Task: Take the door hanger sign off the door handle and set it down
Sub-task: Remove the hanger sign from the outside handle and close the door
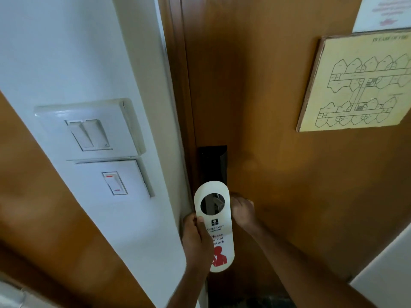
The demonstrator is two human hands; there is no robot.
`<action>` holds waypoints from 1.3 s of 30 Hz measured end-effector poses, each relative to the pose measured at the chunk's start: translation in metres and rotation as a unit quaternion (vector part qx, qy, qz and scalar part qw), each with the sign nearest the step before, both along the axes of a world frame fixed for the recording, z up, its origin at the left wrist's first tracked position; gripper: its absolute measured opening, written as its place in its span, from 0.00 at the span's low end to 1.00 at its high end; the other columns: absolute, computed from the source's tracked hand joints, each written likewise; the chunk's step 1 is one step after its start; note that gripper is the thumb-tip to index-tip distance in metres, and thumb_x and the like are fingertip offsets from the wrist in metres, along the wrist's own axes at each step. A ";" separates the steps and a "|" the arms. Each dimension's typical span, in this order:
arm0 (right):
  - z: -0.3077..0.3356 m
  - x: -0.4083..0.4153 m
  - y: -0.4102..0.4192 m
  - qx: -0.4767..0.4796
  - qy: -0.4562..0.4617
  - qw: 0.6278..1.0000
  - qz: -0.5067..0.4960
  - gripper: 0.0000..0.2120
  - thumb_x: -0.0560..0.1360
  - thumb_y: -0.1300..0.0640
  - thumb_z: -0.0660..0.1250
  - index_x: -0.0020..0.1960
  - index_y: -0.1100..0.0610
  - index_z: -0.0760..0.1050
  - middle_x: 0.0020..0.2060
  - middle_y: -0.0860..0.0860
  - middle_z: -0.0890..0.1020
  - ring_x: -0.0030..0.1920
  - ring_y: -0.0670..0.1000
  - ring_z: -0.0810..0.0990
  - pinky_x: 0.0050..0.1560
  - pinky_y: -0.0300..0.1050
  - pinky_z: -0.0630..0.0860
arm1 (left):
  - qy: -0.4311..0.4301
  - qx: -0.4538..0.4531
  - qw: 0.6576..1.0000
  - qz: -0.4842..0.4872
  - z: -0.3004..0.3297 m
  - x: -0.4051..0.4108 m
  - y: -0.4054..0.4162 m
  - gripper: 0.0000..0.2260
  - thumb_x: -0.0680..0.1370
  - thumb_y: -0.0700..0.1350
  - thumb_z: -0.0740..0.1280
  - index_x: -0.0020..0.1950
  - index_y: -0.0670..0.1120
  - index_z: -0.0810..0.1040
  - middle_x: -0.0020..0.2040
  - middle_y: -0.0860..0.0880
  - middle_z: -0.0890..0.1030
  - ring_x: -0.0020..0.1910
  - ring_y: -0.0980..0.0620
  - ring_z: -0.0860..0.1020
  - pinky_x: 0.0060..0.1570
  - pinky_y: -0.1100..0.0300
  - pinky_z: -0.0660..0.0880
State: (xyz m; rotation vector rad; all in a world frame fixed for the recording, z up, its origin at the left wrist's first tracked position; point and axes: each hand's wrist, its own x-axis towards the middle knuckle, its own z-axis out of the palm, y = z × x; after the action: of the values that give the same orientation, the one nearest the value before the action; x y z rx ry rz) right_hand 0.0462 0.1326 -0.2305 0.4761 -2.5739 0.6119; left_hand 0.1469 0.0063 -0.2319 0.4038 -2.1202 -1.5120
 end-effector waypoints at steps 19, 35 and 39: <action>-0.007 -0.031 0.000 0.042 -0.084 0.995 0.034 0.08 0.78 0.67 0.62 0.54 0.65 0.78 0.50 0.61 0.82 0.52 0.59 0.79 0.53 0.53 0.72 | -0.039 0.019 0.999 0.006 -0.023 -0.003 -0.005 0.05 0.83 0.46 0.59 0.56 0.48 0.72 0.53 0.46 0.83 0.49 0.48 0.84 0.46 0.50 0.84; -0.009 -0.034 -0.003 -0.003 -0.063 0.998 0.030 0.05 0.68 0.73 0.73 0.41 0.66 0.80 0.34 0.61 0.84 0.35 0.60 0.83 0.41 0.60 0.77 | -0.048 -0.004 0.998 0.029 -0.020 -0.021 -0.008 0.06 0.83 0.49 0.58 0.56 0.49 0.72 0.51 0.49 0.84 0.48 0.50 0.84 0.38 0.61 0.81; -0.010 -0.033 -0.002 0.006 -0.135 0.991 0.020 0.07 0.67 0.73 0.75 0.43 0.67 0.80 0.35 0.62 0.83 0.36 0.61 0.83 0.40 0.60 0.77 | -0.046 -0.008 0.998 0.032 -0.020 -0.021 -0.008 0.07 0.83 0.48 0.58 0.57 0.47 0.72 0.52 0.47 0.84 0.48 0.49 0.84 0.38 0.62 0.80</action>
State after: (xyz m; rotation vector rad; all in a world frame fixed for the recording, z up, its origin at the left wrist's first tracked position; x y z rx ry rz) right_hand 0.0133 0.1301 -0.2402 0.4798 -2.8303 0.7189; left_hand 0.1256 -0.0016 -0.2523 0.5402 -2.1672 -1.4668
